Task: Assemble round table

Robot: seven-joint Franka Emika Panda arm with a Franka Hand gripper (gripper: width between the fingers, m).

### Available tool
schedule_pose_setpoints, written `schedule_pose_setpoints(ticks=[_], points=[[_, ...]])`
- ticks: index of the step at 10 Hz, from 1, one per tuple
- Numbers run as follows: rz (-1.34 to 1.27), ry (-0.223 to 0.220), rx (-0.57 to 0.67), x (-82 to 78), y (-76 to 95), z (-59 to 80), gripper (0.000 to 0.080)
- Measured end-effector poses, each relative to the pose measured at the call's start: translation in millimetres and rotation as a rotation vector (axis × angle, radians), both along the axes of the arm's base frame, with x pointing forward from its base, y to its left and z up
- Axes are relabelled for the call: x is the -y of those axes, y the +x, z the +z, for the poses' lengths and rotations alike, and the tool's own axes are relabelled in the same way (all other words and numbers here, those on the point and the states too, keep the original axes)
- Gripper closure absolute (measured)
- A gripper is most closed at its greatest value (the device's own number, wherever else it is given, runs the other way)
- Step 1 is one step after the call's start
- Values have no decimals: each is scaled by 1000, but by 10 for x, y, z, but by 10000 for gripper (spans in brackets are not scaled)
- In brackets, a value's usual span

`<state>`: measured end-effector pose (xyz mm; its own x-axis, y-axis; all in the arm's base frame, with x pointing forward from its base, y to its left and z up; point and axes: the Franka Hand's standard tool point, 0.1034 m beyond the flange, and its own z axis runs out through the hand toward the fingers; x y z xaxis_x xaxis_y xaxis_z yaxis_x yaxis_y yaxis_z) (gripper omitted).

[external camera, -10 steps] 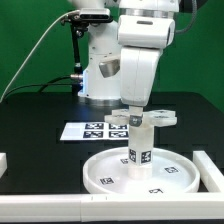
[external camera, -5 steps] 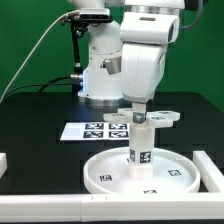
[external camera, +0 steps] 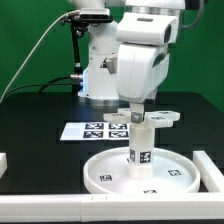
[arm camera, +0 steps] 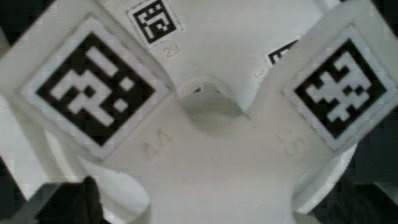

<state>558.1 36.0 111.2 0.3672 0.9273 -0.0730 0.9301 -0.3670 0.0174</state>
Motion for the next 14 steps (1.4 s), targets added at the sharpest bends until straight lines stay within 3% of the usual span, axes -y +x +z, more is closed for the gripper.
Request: schedule_pose_setpoints(ticks=[6,8,9,12,14], points=[[-51,-3,-4,30,-11,-49,151],[-67,-4,-3,33,-11,-50,357],[-108,-4,0,31,-11,-50,357],[-359,2,20,55,0,-47,356],[-694,15,46,42,12,-53,356]])
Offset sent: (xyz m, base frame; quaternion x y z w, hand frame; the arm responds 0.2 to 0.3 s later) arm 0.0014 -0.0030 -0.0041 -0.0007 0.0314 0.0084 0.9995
